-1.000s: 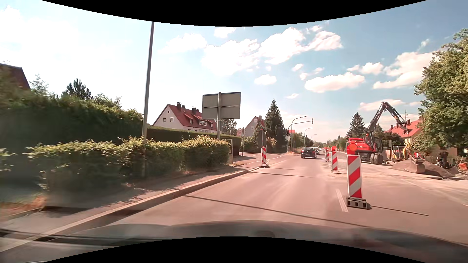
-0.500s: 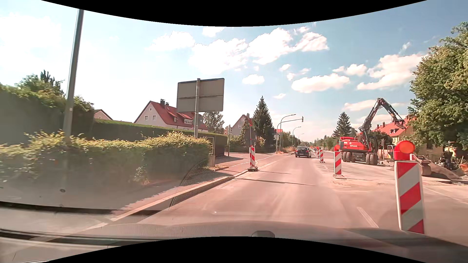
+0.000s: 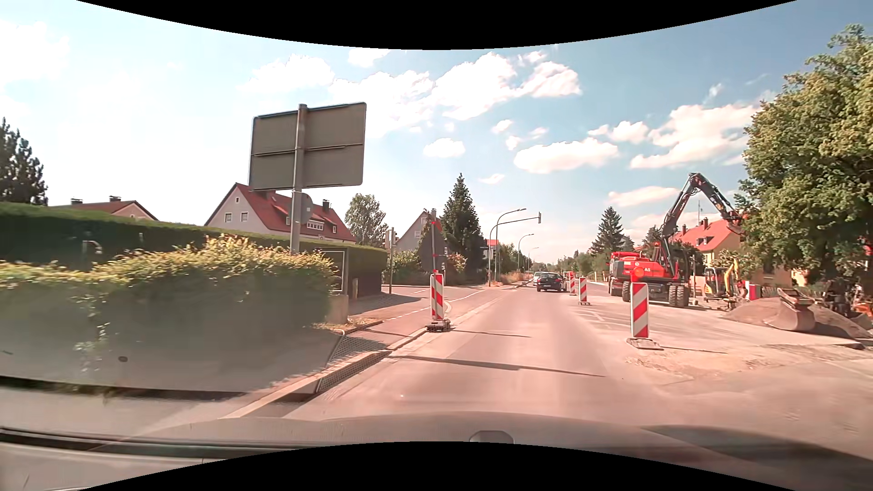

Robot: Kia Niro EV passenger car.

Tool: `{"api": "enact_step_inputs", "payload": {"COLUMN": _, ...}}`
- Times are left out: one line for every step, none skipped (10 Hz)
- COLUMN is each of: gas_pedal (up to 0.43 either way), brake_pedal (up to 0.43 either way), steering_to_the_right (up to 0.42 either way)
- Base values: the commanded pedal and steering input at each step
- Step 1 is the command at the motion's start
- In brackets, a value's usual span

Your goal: Follow the waypoints while adhering to traffic rules and regulations

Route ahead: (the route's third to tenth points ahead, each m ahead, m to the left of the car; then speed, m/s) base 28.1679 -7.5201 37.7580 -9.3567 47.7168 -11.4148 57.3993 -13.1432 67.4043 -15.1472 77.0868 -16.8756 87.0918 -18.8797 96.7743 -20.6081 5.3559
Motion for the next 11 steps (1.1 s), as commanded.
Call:
{"api": "enact_step_inputs", "payload": {"gas_pedal": 0.169, "brake_pedal": 0.0, "steering_to_the_right": 0.126}}
{"api": "enact_step_inputs", "payload": {"gas_pedal": 0.169, "brake_pedal": 0.0, "steering_to_the_right": 0.125}}
{"api": "enact_step_inputs", "payload": {"gas_pedal": 0.169, "brake_pedal": 0.0, "steering_to_the_right": 0.125}}
{"api": "enact_step_inputs", "payload": {"gas_pedal": 0.169, "brake_pedal": 0.0, "steering_to_the_right": 0.124}}
{"api": "enact_step_inputs", "payload": {"gas_pedal": 0.169, "brake_pedal": 0.0, "steering_to_the_right": 0.121}}
{"api": "enact_step_inputs", "payload": {"gas_pedal": 0.169, "brake_pedal": 0.0, "steering_to_the_right": 0.116}}
{"api": "enact_step_inputs", "payload": {"gas_pedal": 0.169, "brake_pedal": 0.0, "steering_to_the_right": 0.111}}
{"api": "enact_step_inputs", "payload": {"gas_pedal": 0.169, "brake_pedal": 0.0, "steering_to_the_right": 0.101}}
{"api": "enact_step_inputs", "payload": {"gas_pedal": 0.169, "brake_pedal": 0.0, "steering_to_the_right": 0.088}}
{"api": "enact_step_inputs", "payload": {"gas_pedal": 0.177, "brake_pedal": 0.0, "steering_to_the_right": 0.077}}
{"api": "enact_step_inputs", "payload": {"gas_pedal": 0.177, "brake_pedal": 0.0, "steering_to_the_right": 0.069}}
